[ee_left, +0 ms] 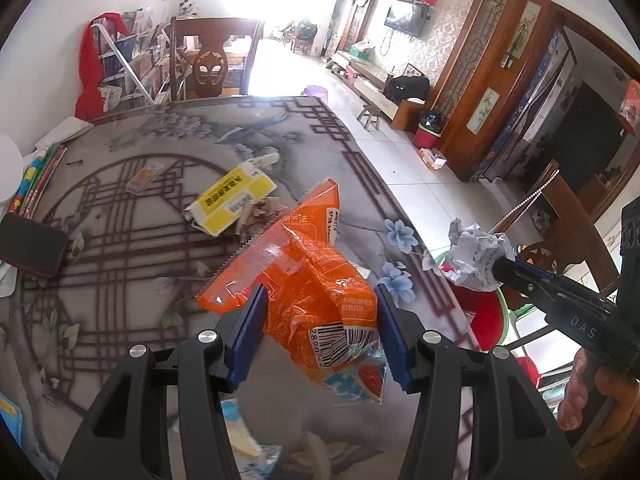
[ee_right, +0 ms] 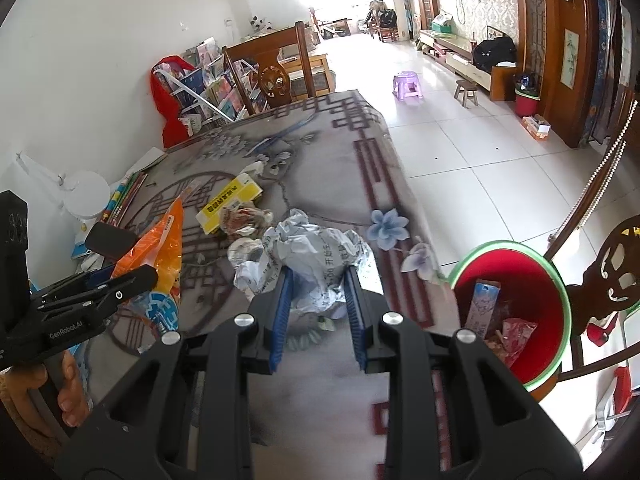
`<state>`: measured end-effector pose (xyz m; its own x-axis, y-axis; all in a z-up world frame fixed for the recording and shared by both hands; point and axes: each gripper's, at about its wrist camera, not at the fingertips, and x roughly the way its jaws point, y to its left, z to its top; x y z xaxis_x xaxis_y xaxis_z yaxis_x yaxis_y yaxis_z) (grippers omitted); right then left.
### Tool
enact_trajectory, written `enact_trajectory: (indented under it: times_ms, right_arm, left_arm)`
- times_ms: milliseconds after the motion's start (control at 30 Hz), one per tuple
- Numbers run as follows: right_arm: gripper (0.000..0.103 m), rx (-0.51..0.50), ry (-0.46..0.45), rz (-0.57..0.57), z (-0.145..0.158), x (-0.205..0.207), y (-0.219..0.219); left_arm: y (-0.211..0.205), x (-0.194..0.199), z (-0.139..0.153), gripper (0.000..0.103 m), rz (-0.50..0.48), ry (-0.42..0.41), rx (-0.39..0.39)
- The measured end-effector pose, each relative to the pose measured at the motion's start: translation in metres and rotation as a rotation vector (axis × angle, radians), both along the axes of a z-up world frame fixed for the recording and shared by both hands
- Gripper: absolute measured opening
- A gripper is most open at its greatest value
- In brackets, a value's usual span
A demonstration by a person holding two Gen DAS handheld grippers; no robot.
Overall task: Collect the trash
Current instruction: 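Carry the orange snack bag and white plastic toward the red bucket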
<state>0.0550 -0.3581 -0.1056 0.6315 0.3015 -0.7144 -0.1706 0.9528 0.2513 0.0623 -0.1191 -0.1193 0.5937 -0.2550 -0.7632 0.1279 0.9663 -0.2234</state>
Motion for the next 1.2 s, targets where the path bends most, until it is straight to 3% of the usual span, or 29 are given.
enact_trajectory:
  times_ms: [533,1200]
  right_arm:
    - [0.026,0.031,-0.007,-0.066,-0.003,0.001,-0.079]
    - [0.027,0.034,0.011,-0.279,-0.013,-0.019,-0.184]
  left_arm:
    - [-0.069,0.007,0.014,0.051,-0.047,-0.025,0.027]
    - [-0.185,0.028,0.016,0.051,-0.26,-0.04,0.025]
